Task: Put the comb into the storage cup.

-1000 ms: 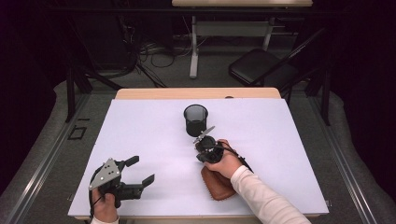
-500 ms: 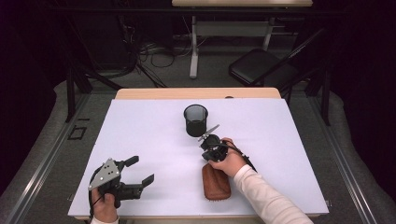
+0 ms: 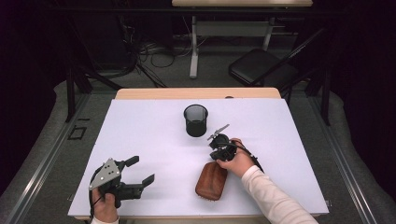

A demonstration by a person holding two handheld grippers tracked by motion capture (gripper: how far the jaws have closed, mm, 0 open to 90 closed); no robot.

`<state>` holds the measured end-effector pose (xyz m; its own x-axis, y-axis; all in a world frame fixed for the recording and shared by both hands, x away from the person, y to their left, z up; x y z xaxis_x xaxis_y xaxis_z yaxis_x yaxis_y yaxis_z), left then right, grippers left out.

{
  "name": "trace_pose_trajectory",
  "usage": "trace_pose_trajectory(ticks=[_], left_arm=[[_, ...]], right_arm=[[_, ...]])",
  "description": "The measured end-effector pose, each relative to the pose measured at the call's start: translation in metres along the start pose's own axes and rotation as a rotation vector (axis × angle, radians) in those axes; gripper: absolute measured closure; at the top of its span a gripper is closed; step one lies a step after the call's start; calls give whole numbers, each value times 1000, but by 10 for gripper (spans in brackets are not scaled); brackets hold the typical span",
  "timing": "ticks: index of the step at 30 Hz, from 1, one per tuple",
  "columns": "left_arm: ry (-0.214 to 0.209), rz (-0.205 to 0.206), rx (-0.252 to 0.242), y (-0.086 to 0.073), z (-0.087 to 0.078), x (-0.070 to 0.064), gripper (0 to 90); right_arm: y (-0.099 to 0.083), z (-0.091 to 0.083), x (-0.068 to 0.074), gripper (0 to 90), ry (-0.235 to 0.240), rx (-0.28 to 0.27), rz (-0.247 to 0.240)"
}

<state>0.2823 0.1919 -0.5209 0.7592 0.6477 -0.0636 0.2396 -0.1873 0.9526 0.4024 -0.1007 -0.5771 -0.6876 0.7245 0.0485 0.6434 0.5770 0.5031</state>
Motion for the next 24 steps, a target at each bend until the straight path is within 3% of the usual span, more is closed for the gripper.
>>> trace_pose_trajectory(ticks=[24], left_arm=[[2,-4,8,-1,1,0,133]], right_arm=[[-28,-19,-21,900,-12,-6,60]])
Point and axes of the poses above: each handheld gripper's, and its own axes: z roughly forward along the jaws, y roughly out of its top, x roughly to its left, the point moved 5 cm from there along z, roughly forward along the jaws, and after that the axes turned 1 degree about z, right-handed, at the moved point
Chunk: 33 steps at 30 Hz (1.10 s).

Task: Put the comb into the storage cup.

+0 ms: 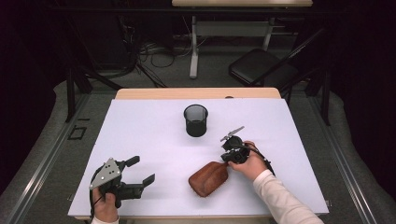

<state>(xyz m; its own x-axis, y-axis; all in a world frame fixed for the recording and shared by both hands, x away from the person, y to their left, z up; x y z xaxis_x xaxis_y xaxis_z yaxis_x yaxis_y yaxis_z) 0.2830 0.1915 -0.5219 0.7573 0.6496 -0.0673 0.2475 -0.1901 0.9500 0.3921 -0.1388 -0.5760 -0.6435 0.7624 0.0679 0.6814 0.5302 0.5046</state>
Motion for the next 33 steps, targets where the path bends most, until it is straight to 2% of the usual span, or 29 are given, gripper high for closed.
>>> trace_pose_trajectory(ticks=[5,6,8,11,18,33], left_arm=[[0,-1,-2,0,0,0,133],[2,-1,1,0,0,0,133],[0,-1,-1,0,0,0,133],[0,0,0,0,0,0,133],[0,-1,0,0,0,0,134],[0,2,1,0,1,-1,135]], right_arm=[[-6,-4,-1,900,2,-8,4],[-8,-6,-1,900,-2,16,-1],[-10,-7,0,900,2,-6,5],[-15,-10,-1,900,1,7,-1],[-22,-14,1,900,8,-15,17],[-36,-23,4,900,22,-38,18]])
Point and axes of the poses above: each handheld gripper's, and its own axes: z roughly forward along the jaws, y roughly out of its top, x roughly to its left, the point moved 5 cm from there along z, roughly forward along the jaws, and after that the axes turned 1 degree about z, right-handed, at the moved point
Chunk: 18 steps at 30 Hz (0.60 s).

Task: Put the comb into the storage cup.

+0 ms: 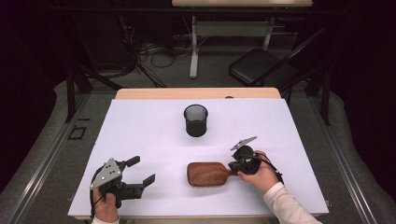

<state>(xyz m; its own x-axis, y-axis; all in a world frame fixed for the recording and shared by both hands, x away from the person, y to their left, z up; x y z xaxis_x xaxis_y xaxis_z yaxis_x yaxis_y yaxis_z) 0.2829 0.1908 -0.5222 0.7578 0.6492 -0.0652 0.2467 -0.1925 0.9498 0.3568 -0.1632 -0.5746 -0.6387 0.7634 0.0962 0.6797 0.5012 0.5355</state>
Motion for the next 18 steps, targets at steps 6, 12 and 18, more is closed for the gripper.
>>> trace_pose_trajectory(ticks=[6,12,18], left_arm=[[4,0,1,0,0,0,135],[5,0,0,0,0,0,135],[4,1,1,0,0,0,135]], right_arm=[[-5,-3,3,900,8,-2,5],[-10,-6,6,899,15,-6,-3],[-17,-9,9,898,25,-13,7]])
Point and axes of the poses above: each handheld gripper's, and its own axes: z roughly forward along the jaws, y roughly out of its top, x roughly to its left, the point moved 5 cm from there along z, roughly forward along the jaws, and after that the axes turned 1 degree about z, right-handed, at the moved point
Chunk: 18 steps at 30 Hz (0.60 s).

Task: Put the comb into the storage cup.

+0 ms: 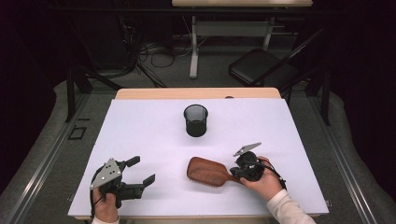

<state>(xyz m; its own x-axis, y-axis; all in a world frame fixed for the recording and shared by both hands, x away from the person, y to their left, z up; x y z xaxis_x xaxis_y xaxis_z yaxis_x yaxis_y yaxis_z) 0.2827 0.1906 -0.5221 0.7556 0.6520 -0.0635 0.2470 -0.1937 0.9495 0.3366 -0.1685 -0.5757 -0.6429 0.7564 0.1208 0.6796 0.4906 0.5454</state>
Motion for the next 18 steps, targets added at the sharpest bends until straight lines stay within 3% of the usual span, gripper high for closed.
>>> trace_pose_trajectory(ticks=[14,15,18], left_arm=[[0,1,-1,0,0,0,135],[0,1,-1,0,0,0,135],[-1,1,-1,0,0,0,135]], right_arm=[[-12,-4,5,898,26,-20,12],[-13,-5,5,899,23,1,9],[-14,-5,7,898,29,-21,15]])
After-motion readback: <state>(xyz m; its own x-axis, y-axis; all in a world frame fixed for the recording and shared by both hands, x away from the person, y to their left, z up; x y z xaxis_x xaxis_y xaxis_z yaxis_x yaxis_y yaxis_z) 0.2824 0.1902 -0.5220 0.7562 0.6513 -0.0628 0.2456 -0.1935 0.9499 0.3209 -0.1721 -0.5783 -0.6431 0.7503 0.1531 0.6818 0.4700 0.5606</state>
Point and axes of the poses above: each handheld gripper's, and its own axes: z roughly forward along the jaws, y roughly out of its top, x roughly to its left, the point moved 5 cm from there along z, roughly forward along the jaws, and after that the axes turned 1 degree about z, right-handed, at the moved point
